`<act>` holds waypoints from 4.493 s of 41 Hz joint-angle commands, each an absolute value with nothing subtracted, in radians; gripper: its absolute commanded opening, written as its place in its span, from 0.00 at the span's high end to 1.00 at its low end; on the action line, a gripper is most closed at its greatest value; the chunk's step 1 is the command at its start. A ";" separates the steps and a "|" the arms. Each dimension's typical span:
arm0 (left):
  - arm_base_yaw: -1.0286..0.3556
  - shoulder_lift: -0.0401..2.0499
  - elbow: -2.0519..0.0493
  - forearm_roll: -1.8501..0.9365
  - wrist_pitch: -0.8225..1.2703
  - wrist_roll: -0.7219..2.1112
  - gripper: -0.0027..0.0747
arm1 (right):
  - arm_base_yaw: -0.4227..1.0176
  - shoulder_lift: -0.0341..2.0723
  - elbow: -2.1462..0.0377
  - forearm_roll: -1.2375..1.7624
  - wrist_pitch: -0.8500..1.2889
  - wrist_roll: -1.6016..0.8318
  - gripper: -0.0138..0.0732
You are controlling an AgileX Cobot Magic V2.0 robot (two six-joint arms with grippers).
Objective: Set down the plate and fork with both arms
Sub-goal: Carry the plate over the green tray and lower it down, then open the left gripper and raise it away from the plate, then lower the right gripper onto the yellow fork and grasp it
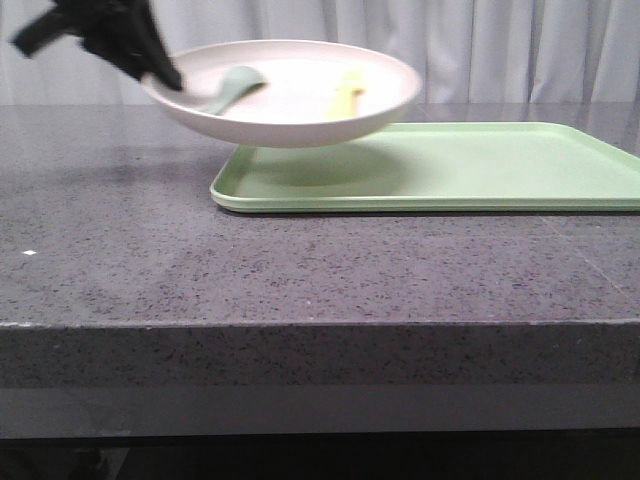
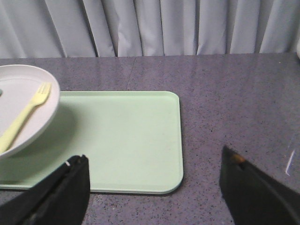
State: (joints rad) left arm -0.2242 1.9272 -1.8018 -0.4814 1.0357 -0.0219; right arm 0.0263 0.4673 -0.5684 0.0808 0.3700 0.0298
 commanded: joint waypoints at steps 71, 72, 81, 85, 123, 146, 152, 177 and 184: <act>-0.408 2.243 -2.578 -0.415 1.272 -0.151 0.64 | 0.023 0.478 -0.602 0.081 0.300 0.020 0.16; -0.408 2.243 -2.585 -0.415 1.272 -0.151 0.70 | 0.023 0.478 -0.602 0.081 0.301 0.020 0.16; -0.412 2.219 -2.591 -0.415 1.272 -0.122 0.99 | 0.023 0.478 -0.602 0.081 0.304 0.020 0.16; -0.412 2.181 -2.576 -0.396 1.272 -0.092 0.99 | 0.023 0.478 -0.602 0.081 0.304 0.020 0.16; -0.201 1.245 -1.201 -0.026 0.589 -0.086 0.99 | 0.023 0.478 -0.598 0.081 0.303 0.020 0.16; -0.201 0.606 -0.581 0.037 0.230 -0.077 0.99 | 0.026 0.571 -0.635 0.106 0.281 0.020 0.16; -0.201 0.499 -0.529 0.037 0.220 -0.077 0.99 | 0.042 0.720 -0.701 0.138 0.280 0.020 0.16; -0.201 0.463 -0.508 0.037 0.220 -0.077 0.99 | 0.217 1.566 -1.436 0.160 0.767 0.104 0.16; -0.201 0.463 -0.508 0.037 0.220 -0.077 0.99 | 0.218 1.729 -1.603 0.160 0.874 0.108 0.18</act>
State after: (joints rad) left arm -0.2034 0.4597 -0.4820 0.0358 0.3066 -0.0784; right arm 0.2179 1.7137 -1.5110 0.1551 0.8630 0.1029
